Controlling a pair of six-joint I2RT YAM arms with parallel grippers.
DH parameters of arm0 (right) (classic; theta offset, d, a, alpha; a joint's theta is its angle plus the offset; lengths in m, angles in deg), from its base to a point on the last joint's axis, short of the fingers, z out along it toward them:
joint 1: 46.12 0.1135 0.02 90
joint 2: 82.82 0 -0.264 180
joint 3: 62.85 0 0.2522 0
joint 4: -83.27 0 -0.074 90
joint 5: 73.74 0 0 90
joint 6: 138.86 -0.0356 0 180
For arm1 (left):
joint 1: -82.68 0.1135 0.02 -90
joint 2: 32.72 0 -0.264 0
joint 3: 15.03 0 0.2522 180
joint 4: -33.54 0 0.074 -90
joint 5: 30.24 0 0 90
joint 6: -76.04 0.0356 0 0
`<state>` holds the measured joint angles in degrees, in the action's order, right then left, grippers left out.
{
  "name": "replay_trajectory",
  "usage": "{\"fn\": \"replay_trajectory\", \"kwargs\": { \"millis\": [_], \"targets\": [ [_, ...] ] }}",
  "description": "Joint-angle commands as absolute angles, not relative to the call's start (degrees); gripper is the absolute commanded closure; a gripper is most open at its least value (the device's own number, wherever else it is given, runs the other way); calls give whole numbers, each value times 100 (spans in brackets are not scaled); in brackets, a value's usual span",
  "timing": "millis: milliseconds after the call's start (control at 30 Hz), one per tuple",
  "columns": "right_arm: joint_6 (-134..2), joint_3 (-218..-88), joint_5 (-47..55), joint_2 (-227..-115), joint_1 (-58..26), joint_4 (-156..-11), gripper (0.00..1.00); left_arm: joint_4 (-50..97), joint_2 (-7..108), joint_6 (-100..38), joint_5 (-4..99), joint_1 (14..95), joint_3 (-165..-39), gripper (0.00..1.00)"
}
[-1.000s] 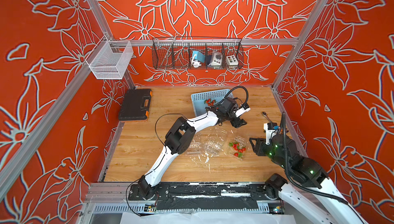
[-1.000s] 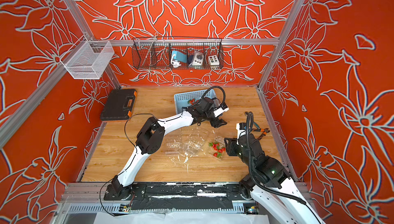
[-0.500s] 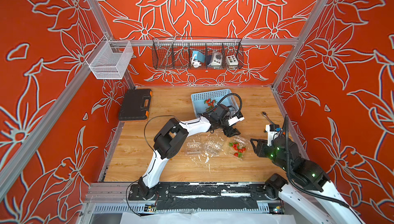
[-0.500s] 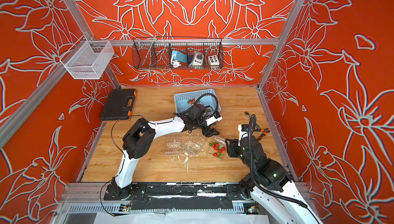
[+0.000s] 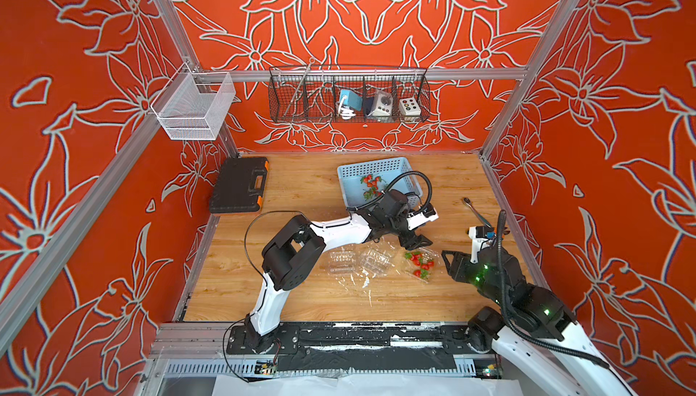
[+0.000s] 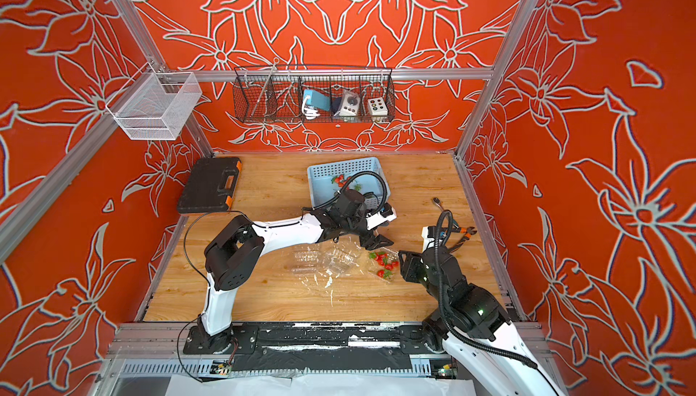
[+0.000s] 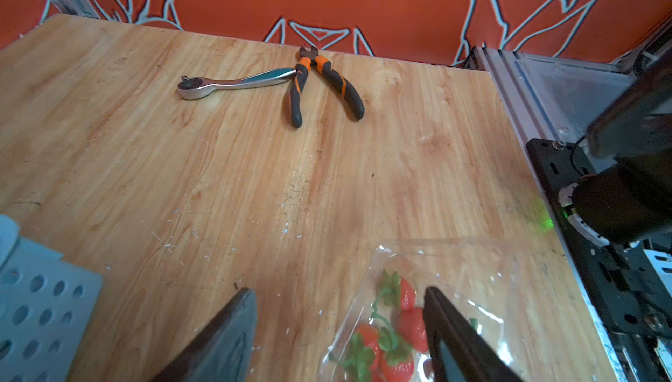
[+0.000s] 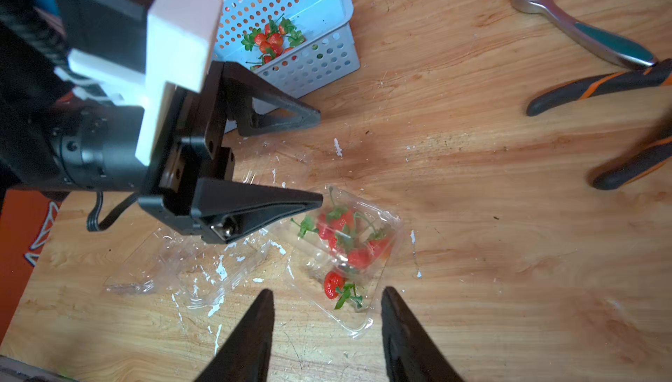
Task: Pack strawberries into containers
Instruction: Close the packing box at the center of the board.
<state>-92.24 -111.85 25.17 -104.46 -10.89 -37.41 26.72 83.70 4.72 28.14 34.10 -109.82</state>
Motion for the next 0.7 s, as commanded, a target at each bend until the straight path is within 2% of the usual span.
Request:
{"fn": "replay_trajectory", "kwargs": {
  "millis": [0,367,500,667],
  "targets": [
    [-9616,-11001,2658,-10238,-1122,-3611,49,2681,8218,655,2816,3320,-10854,28],
    [-10262,-10045,1781,-10134,-1353,-4258,46,3154,7704,620,3416,3284,-9636,29],
    [-10540,-9527,1348,-10000,-1438,-4613,46,3296,7663,574,3368,3284,-9506,29],
    [-10631,-9228,1298,-9880,-1465,-4667,46,3366,7721,537,3313,3275,-9506,29]
  ]
}}
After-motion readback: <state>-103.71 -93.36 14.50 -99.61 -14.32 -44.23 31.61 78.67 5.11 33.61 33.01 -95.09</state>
